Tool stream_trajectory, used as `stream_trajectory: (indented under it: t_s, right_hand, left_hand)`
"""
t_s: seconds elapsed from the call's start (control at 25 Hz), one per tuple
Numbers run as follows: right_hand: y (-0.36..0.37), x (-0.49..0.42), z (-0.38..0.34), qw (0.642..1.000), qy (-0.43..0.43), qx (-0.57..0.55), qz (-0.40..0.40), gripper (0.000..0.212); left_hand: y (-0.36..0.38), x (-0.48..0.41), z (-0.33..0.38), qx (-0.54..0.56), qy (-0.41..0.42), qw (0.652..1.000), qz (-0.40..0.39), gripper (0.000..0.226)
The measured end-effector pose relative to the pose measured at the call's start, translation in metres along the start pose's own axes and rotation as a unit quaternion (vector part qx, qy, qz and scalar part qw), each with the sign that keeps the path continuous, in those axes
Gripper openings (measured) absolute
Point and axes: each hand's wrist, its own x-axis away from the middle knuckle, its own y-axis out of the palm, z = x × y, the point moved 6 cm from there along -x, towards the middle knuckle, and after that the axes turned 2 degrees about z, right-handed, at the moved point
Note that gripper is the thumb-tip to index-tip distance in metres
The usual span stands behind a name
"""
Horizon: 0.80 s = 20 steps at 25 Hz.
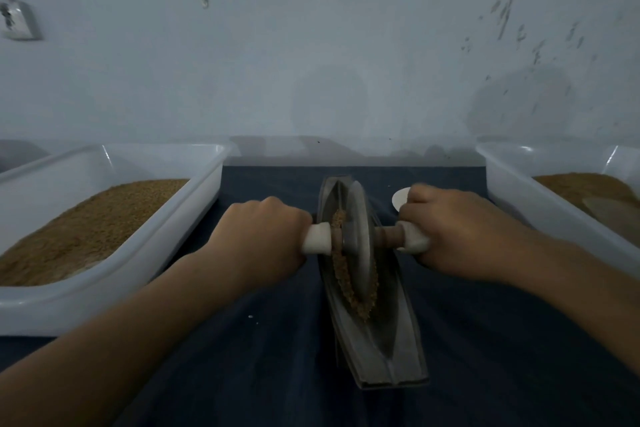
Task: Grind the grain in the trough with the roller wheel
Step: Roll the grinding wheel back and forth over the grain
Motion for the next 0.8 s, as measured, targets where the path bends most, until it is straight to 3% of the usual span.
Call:
stream_trajectory:
  t_s: [0.08,0.24,0.36,0.44,0.52,0.6,0.68,0.8]
  right_hand:
    - [0.001,0.0,0.001,1.0,0.023,0.017,-0.004,0.023]
    - [0.009,-0.047,0.01,0.986,0.152,0.067,-0.015,0.02]
    - [0.005,-0.061,0.01,0.987,0.137,0.085,-0.022,0.03]
    - [0.008,-0.038,0.01,0.988,0.128,0.075,-0.033,0.032]
    - [0.004,-0.006,-0.002,0.987,0.08,0.13,0.047,0.033]
    - [-0.009,0.007,-0.01,0.975,0.046,0.178,0.121,0.035]
    - [-0.006,-0.004,-0.008,0.979,0.05,0.176,0.091,0.035]
    - [0.012,-0.041,0.008,0.988,0.143,0.066,-0.008,0.021]
  left_hand:
    - [0.002,-0.002,0.001,-0.018,-0.011,1.0,0.012,0.021]
    - [0.012,-0.04,-0.009,-0.024,-0.093,0.995,0.008,0.014]
    - [0.012,-0.051,-0.013,0.006,-0.104,0.994,-0.03,0.016]
    - [0.007,-0.034,-0.005,-0.006,-0.07,0.997,-0.014,0.014]
    - [0.0,-0.005,0.006,-0.031,-0.028,0.998,0.046,0.016]
    - [-0.005,0.012,0.008,-0.042,-0.007,0.996,0.081,0.034]
    - [0.002,0.004,0.005,-0.043,-0.025,0.996,0.069,0.028]
    - [0.007,-0.039,-0.002,-0.05,-0.072,0.996,0.035,0.014]
